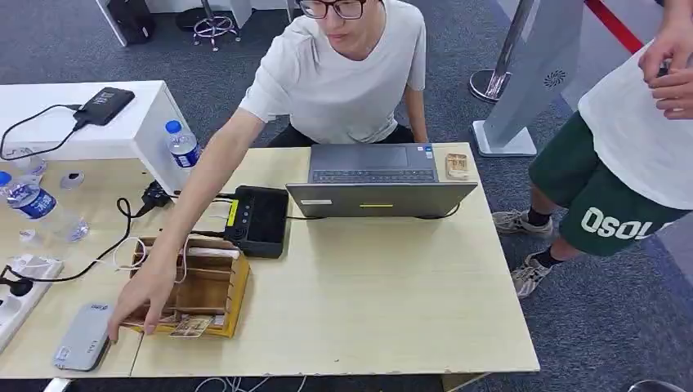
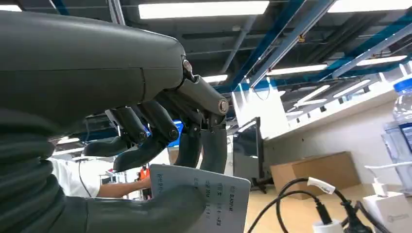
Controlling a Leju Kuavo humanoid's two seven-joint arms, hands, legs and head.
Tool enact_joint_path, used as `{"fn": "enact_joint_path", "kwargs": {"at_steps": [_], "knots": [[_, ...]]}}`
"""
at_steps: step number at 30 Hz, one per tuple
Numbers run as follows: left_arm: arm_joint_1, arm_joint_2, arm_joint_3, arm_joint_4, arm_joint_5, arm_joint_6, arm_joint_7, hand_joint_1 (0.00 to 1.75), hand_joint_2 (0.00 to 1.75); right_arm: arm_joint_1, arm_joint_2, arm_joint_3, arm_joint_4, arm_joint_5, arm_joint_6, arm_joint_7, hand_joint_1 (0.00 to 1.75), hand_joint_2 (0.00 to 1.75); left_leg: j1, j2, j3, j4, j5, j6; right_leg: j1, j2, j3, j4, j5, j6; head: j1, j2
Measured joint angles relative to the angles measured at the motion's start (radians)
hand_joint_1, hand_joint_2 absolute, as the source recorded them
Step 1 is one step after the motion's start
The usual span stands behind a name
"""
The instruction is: Pass the card to the sensor for recognition and then transmit it.
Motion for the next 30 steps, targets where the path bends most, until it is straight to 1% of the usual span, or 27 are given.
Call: {"fn": "enact_joint_path", "kwargs": {"at_steps": [5,11,15,21,30], "knots": [[0.008,0.037,-0.062,-0.001,0.0,-0.009,0.069,1.75,1.75,0.0,0.0,0.0,-0.004,0.003,0.004,0.001,0.0,1.75,0.0,0.0,0.0,0.0,0.0,0.0,0.0,0.0,0.0,0.0,0.0,0.0,0.0,0.0],[0.011,0.07,-0.12,-0.001,0.0,-0.012,0.1,1.75,1.75,0.0,0.0,0.0,-0.004,0.004,0.005,0.001,0.0,1.75,0.0,0.0,0.0,0.0,0.0,0.0,0.0,0.0,0.001,0.0,0.0,0.0,0.0,0.0],[0.011,0.098,-0.162,0.003,0.0,-0.019,0.148,1.75,1.75,0.0,0.0,0.0,-0.004,0.01,0.013,0.0,0.0,1.75,0.0,0.0,0.0,0.0,0.0,0.0,0.0,0.0,0.001,0.0,0.0,0.0,0.0,0.0],[0.011,0.118,-0.19,0.009,0.0,-0.021,0.158,1.75,1.75,0.0,0.0,0.0,-0.004,0.01,0.018,0.0,0.0,1.75,0.0,0.0,0.0,0.0,0.0,0.0,0.0,0.0,0.001,0.0,0.0,0.0,0.0,0.0],[0.01,0.134,-0.215,0.022,0.0,-0.021,0.177,1.75,1.75,-0.001,0.0,-0.001,-0.004,0.013,0.02,0.0,0.0,1.75,0.0,0.0,0.0,0.0,0.0,0.0,0.0,0.0,0.001,0.0,0.0,0.0,0.0,0.0]]}}
